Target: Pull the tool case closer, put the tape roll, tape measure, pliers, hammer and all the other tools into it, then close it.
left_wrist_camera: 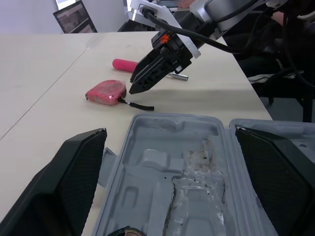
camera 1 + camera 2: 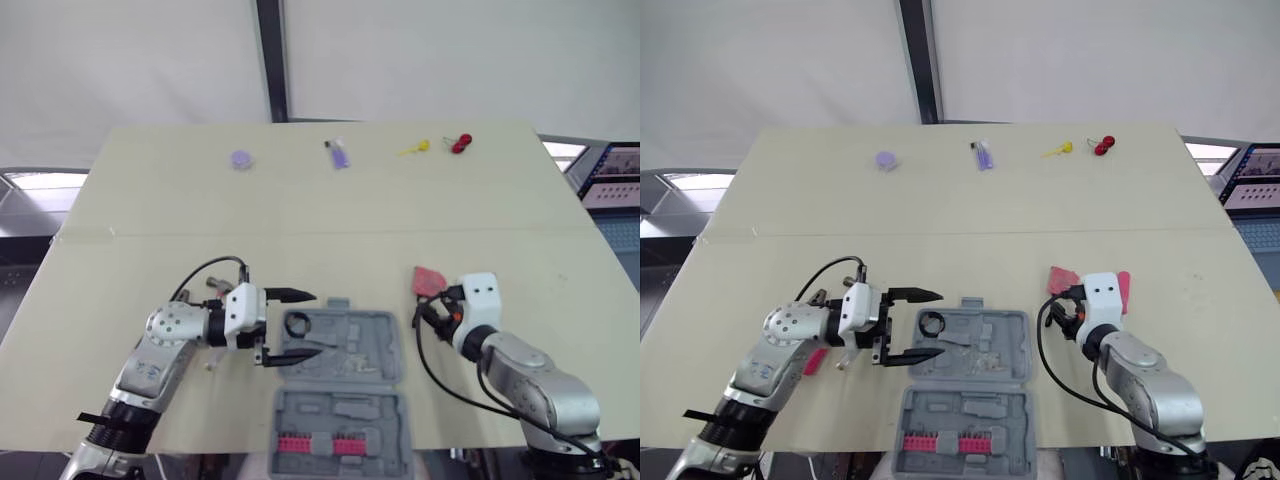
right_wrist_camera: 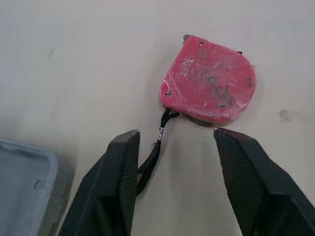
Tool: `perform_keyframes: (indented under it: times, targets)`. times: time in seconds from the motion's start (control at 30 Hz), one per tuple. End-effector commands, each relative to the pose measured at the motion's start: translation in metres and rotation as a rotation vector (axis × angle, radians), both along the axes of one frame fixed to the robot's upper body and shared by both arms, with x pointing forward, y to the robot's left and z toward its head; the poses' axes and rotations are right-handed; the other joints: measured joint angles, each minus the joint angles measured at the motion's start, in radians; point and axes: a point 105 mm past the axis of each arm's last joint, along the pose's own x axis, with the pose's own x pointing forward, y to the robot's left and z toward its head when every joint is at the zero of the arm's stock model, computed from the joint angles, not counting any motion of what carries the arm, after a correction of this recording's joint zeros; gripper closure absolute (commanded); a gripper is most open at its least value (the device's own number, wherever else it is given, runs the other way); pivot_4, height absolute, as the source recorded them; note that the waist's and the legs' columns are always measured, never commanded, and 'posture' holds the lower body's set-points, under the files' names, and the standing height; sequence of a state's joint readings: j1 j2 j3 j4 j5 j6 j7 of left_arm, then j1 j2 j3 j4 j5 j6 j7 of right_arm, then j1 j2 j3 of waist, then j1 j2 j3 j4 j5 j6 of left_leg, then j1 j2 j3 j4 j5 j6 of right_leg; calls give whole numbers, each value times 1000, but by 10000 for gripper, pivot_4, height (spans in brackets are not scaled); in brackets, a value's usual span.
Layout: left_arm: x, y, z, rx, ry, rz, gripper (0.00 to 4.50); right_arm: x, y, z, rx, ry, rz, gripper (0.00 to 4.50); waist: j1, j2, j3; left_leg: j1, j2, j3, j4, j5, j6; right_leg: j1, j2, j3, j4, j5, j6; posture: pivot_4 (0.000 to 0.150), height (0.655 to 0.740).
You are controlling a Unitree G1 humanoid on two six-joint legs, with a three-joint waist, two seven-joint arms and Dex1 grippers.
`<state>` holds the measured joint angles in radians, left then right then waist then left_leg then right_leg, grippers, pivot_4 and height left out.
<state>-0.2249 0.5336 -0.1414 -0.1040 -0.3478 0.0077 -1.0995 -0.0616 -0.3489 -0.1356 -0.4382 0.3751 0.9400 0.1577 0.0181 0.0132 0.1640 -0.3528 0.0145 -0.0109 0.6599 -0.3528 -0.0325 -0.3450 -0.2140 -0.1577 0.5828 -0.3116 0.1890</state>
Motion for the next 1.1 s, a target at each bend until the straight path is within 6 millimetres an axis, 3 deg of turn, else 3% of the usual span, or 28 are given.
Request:
perform_keyframes:
  times: [0.03, 0.7, 0.8, 0.93, 1.1]
  targets:
    - [-3, -3, 0, -4, -24, -9, 0, 1, 6, 3, 7, -18, 11, 16715, 1, 0, 0, 0, 0, 0, 0, 0, 0, 0, 0, 0, 0, 0, 0, 1500, 7400]
    - [5, -11, 7, -49, -108, 60, 0, 15, 15, -22, -38, 0, 9, 16715, -4, 0, 0, 0, 0, 0, 1, 0, 0, 0, 0, 0, 1, 0, 0, 1500, 7400]
    - [4, -12, 8, -56, -109, 63, 0, 16, 15, -23, -41, -1, 7, 25888, -7, 0, 0, 0, 0, 0, 1, 0, 0, 1, 0, 0, 1, 0, 0, 1500, 7400]
    - [3, -13, 6, -56, -99, 61, 0, 13, 10, -23, -55, -4, 1, 44127, -16, 0, 0, 0, 0, 0, 0, 0, 0, 0, 0, 0, 1, 0, 0, 1500, 7400]
    - [-2, -13, -1, -34, -95, 31, 0, 3, 7, -24, -57, 5, 16, 44740, -16, 0, 0, 0, 0, -1, 0, 0, 0, 1, 0, 0, 1, 0, 0, 1500, 7400]
